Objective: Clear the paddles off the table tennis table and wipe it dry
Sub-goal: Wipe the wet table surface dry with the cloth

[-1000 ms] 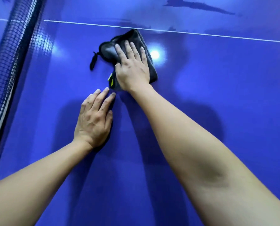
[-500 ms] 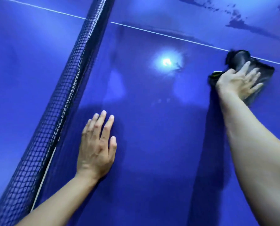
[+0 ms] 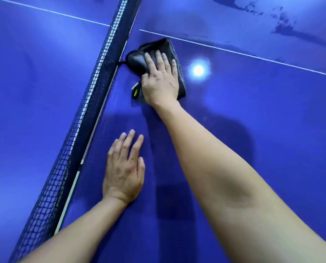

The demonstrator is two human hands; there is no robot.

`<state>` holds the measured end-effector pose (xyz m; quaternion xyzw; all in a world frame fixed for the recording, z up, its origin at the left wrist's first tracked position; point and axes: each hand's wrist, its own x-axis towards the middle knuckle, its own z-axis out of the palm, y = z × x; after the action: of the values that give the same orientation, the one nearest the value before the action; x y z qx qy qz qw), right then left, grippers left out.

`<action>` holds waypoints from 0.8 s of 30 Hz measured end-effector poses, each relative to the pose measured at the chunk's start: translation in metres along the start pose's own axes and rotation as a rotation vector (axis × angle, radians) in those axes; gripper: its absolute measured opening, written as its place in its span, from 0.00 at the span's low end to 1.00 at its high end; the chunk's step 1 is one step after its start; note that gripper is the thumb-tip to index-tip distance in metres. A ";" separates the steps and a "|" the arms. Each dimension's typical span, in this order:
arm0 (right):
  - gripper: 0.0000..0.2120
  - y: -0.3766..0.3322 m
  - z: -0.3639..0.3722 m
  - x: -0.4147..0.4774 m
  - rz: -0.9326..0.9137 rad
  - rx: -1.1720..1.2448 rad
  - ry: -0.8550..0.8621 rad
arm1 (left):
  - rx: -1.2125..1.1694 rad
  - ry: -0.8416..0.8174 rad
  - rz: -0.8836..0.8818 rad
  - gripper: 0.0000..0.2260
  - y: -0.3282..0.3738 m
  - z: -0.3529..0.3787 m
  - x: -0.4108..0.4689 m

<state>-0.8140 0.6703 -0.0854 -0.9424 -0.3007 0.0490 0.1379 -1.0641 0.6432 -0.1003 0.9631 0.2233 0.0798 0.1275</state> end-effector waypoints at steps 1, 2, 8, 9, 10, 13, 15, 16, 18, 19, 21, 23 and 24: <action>0.29 0.030 -0.008 -0.014 0.048 0.002 0.025 | 0.006 -0.001 0.003 0.25 0.001 0.000 -0.001; 0.30 0.065 -0.017 -0.030 0.110 0.001 0.060 | 0.009 -0.005 0.002 0.25 0.001 0.000 -0.002; 0.33 0.274 -0.080 -0.144 0.671 -0.031 0.194 | -0.009 -0.011 -0.017 0.25 0.000 0.001 -0.001; 0.33 0.287 -0.085 -0.155 0.762 -0.023 0.215 | -0.020 -0.011 -0.018 0.25 -0.001 0.001 -0.001; 0.34 0.292 -0.088 -0.159 0.846 -0.013 0.245 | -0.029 -0.010 -0.018 0.25 -0.001 0.001 0.000; 0.36 0.266 -0.081 -0.147 1.008 0.021 0.338 | -0.066 -0.002 -0.019 0.25 -0.003 -0.001 -0.001; 0.36 0.221 -0.068 -0.135 0.921 -0.023 0.311 | -0.132 -0.002 -0.013 0.24 -0.004 -0.002 -0.001; 0.35 0.191 -0.057 -0.130 0.823 -0.046 0.282 | -0.180 -0.005 -0.013 0.24 -0.004 -0.003 -0.002; 0.33 0.117 -0.032 -0.117 0.577 -0.082 0.214 | -0.261 -0.011 0.007 0.24 -0.007 -0.007 -0.005; 0.33 0.075 -0.018 -0.113 0.446 -0.105 0.171 | -0.265 -0.005 0.026 0.23 -0.009 -0.010 -0.010; 0.32 -0.004 0.008 -0.111 0.187 -0.110 0.089 | -0.185 0.027 0.062 0.19 -0.011 -0.018 -0.028; 0.31 -0.061 0.021 -0.116 -0.037 -0.093 -0.001 | -0.119 0.046 0.067 0.17 -0.014 -0.024 -0.056; 0.30 -0.074 0.025 -0.119 -0.111 -0.097 -0.035 | -0.105 0.045 0.082 0.17 -0.012 -0.025 -0.071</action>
<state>-0.9563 0.6652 -0.0864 -0.9289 -0.3568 0.0431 0.0892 -1.1376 0.6270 -0.0871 0.9614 0.1821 0.1181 0.1694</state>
